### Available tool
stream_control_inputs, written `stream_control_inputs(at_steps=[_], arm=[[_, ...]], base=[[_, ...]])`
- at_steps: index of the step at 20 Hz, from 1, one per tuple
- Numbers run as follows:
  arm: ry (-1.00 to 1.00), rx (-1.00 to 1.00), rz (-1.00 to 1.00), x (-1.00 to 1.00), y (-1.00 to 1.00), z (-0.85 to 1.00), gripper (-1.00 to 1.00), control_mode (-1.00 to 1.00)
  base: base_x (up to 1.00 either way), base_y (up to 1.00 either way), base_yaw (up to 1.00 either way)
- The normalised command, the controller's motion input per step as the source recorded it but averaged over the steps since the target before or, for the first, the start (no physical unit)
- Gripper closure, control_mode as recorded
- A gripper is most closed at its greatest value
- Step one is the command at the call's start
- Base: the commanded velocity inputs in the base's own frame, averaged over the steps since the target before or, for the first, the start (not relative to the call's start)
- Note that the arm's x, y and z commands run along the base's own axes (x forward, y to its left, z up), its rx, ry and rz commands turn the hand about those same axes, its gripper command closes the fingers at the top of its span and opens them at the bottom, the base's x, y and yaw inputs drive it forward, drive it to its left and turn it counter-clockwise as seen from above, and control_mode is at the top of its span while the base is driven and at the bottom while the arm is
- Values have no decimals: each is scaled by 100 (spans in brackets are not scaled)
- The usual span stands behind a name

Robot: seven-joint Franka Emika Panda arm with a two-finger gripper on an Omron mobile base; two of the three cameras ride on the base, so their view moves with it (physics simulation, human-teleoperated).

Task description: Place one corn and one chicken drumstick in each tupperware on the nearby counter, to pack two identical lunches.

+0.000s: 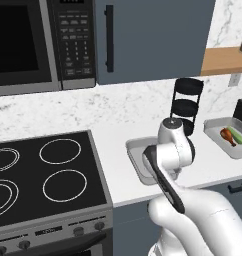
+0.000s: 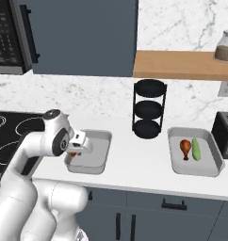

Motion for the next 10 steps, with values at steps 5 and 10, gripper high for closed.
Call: stream_control_inputs(at_steps=[5,10], arm=[[3,0,0,48,6,-62,100,-100],[1,0,0,35,17,-36,100,-100]], base=[[0,0,0],[0,0,0]])
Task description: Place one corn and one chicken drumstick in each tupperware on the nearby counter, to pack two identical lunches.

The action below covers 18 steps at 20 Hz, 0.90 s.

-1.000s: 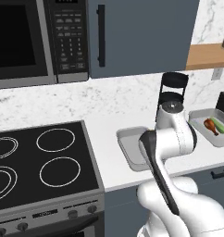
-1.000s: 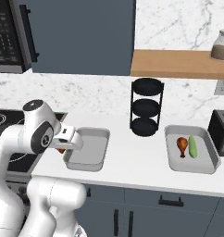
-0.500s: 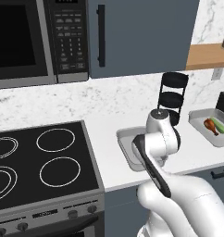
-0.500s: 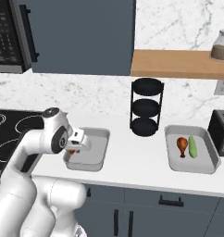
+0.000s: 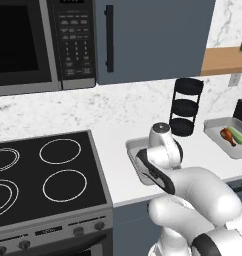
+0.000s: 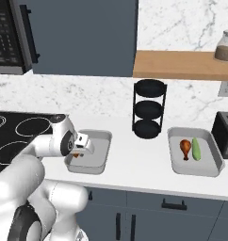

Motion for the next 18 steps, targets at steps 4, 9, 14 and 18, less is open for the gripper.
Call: stream_control_inputs(at_steps=[4,9,14,18], arm=[[0,0,0,32,7,-24,100,-100],[0,0,0,32,0,-40,100,-100],[0,0,0,28,0,-36,100,-100],[0,0,0,20,0,-9,-100,-100]], base=[[0,0,0],[0,0,0],[0,0,0],[0,0,0]])
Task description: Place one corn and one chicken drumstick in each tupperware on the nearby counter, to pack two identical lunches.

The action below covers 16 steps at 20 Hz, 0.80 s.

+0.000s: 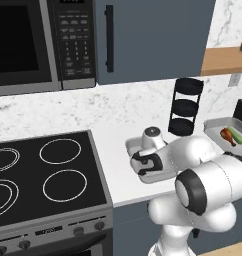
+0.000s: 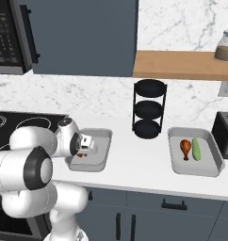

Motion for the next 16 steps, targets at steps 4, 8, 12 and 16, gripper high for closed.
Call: stream_control_inputs(at_steps=[4,8,12,16], arm=[[-2,0,0,-4,0,1,-100,-100],[-8,0,0,-29,0,16,-100,-100],[-24,0,0,-78,-15,54,-100,-100],[-29,0,0,-100,-32,68,-100,-100]], base=[[0,0,0],[0,0,0],[0,0,0],[0,0,0]])
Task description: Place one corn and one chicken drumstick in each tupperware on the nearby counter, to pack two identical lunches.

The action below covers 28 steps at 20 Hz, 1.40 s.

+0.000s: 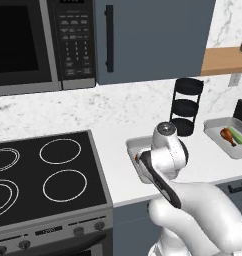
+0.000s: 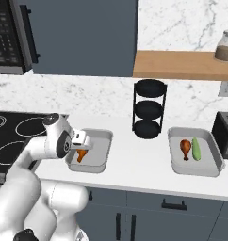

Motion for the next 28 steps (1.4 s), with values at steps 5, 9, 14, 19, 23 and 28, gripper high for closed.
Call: stream_control_inputs(at_steps=[5,9,14,19,23,28], arm=[[-33,2,0,-100,-37,59,-100,-100],[-24,0,0,-100,-19,33,-100,-100],[-12,0,1,-100,-1,8,-100,-100],[-1,0,7,-100,0,-33,-100,-100],[0,0,0,0,0,0,-100,100],[0,0,0,0,0,0,-100,100]], base=[[0,0,0],[0,0,0],[0,0,0],[0,0,0],[-86,-15,5],[-74,-86,-8]])
